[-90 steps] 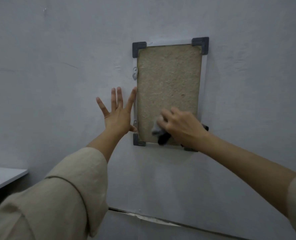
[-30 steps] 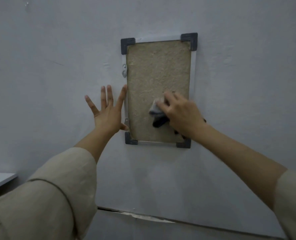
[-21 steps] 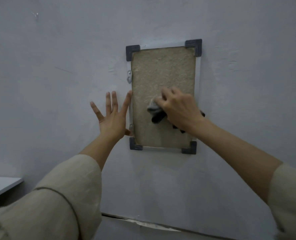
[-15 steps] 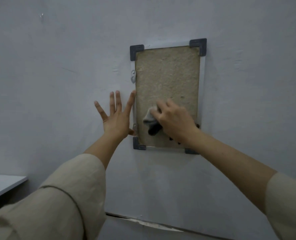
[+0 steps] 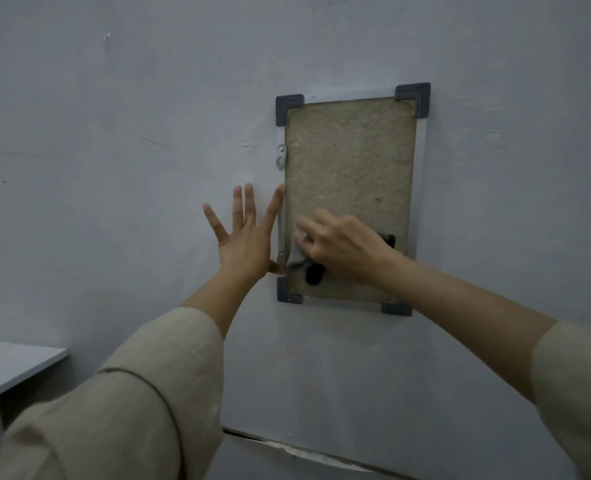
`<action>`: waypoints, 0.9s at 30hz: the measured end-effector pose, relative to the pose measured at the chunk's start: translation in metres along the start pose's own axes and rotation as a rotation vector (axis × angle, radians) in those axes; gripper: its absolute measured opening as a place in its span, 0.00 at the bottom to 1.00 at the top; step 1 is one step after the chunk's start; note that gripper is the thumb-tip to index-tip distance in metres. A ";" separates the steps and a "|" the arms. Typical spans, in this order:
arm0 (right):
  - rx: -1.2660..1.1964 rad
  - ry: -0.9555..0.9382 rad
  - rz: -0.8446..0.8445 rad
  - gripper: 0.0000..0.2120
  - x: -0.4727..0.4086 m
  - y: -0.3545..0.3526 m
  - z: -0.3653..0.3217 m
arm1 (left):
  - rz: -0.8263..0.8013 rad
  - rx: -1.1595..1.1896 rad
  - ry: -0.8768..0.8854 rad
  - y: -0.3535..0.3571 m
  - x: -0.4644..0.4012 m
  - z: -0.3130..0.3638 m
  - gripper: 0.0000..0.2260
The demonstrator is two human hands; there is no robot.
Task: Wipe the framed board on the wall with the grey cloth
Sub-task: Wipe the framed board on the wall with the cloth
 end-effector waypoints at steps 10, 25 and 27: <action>-0.004 0.224 0.046 0.10 -0.016 -0.014 0.034 | -0.006 0.007 0.008 0.001 0.000 0.000 0.58; 0.015 0.236 -0.070 0.14 0.027 -0.014 0.075 | -0.010 0.020 0.018 0.002 -0.002 -0.002 0.60; 0.081 0.066 -0.158 0.14 0.039 0.002 0.053 | -0.015 0.017 0.013 0.002 -0.001 -0.002 0.60</action>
Point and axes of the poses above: each hand's wrist, its own x-axis away from the middle knuckle, its own y-axis out of the palm, z = x × y, the point moved 8 cm from there along -x, towards the middle knuckle, and after that the axes turned 13 degrees about -z, right-handed, at the moved point
